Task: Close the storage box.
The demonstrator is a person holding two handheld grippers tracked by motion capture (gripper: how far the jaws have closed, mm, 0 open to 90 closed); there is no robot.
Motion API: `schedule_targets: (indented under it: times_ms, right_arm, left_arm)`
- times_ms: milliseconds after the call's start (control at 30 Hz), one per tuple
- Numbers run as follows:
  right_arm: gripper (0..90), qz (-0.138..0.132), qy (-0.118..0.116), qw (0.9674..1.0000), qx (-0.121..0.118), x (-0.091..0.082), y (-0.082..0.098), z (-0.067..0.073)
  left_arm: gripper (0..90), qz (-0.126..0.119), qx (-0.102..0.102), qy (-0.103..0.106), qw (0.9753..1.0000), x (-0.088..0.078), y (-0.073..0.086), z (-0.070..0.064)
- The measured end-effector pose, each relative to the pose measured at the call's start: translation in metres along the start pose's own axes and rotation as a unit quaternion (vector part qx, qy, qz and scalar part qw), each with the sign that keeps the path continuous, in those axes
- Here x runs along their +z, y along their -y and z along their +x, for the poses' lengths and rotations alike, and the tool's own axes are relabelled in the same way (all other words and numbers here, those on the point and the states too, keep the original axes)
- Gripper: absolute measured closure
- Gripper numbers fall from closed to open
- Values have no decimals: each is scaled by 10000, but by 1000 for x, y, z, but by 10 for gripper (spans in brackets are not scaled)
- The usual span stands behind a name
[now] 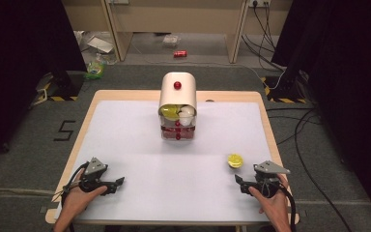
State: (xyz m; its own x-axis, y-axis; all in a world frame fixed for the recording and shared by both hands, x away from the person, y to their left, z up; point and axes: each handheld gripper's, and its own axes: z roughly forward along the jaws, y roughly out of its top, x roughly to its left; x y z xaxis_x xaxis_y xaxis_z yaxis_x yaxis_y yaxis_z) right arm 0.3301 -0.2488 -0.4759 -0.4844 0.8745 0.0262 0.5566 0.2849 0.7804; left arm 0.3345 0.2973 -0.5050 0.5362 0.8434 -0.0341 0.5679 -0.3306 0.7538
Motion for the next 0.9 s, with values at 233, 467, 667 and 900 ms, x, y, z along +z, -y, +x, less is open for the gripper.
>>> schedule_targets:
  times_ms: [233, 467, 667, 900]
  right_arm:
    - [159, 85, 12, 10000, -27, 0, 5, -1]
    - [159, 225, 7, 9997, -25, 0, 9, -2]
    - [158, 425, 17, 9991, -49, 2, 12, -3]
    - [157, 635, 11, 9979, -87, 5, 15, -4]
  left_arm:
    - [136, 1, 1, 2, 10000, 0, 0, 0]
    - [136, 0, 2, 2, 10000, 0, 0, 0]
    - [136, 1, 1, 3, 10000, 0, 0, 0]
    - [136, 0, 2, 1, 10000, 0, 0, 0]
